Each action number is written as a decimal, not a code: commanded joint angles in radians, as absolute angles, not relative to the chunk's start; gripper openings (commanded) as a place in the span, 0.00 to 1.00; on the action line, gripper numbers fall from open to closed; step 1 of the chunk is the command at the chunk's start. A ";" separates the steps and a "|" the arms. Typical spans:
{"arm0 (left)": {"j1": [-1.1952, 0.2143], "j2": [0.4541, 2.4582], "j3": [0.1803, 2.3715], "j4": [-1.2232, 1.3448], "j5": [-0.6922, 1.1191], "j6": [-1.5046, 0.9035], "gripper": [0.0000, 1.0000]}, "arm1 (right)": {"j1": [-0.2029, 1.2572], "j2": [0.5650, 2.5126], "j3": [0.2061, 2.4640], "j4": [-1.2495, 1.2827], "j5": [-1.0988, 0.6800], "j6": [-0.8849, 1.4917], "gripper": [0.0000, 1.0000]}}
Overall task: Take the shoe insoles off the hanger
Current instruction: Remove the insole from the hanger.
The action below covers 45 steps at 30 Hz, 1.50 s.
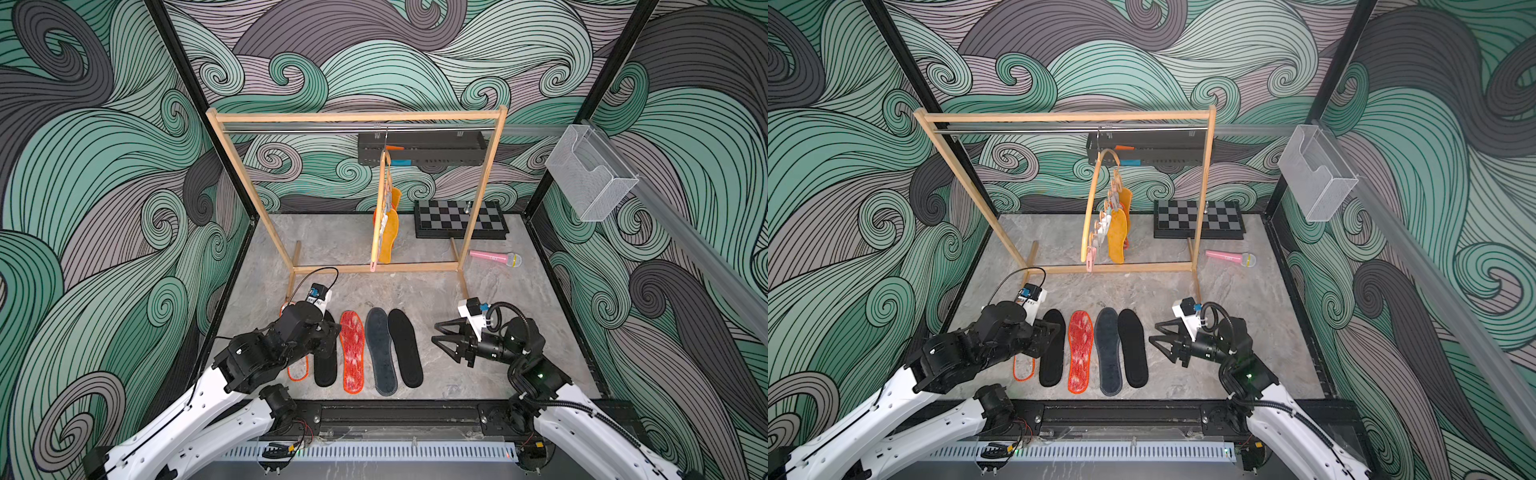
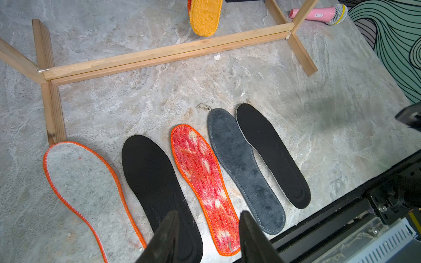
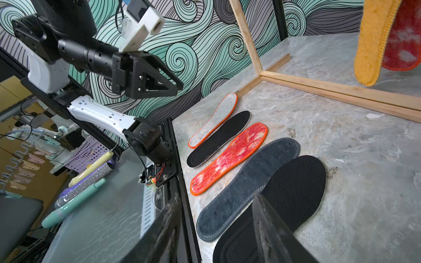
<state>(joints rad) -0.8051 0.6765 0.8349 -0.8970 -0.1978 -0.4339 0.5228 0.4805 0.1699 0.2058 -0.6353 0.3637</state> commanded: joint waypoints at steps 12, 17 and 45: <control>-0.796 0.698 0.836 -0.879 -0.177 -0.416 0.45 | 0.544 0.155 -0.013 0.121 -0.560 0.404 0.56; -0.795 0.686 0.823 -0.854 -0.160 -0.417 0.45 | 0.544 0.155 -0.013 0.109 -0.539 0.404 0.55; -0.350 1.525 0.935 0.171 0.474 -0.247 0.59 | 0.547 0.162 -0.013 0.105 -0.534 0.415 0.56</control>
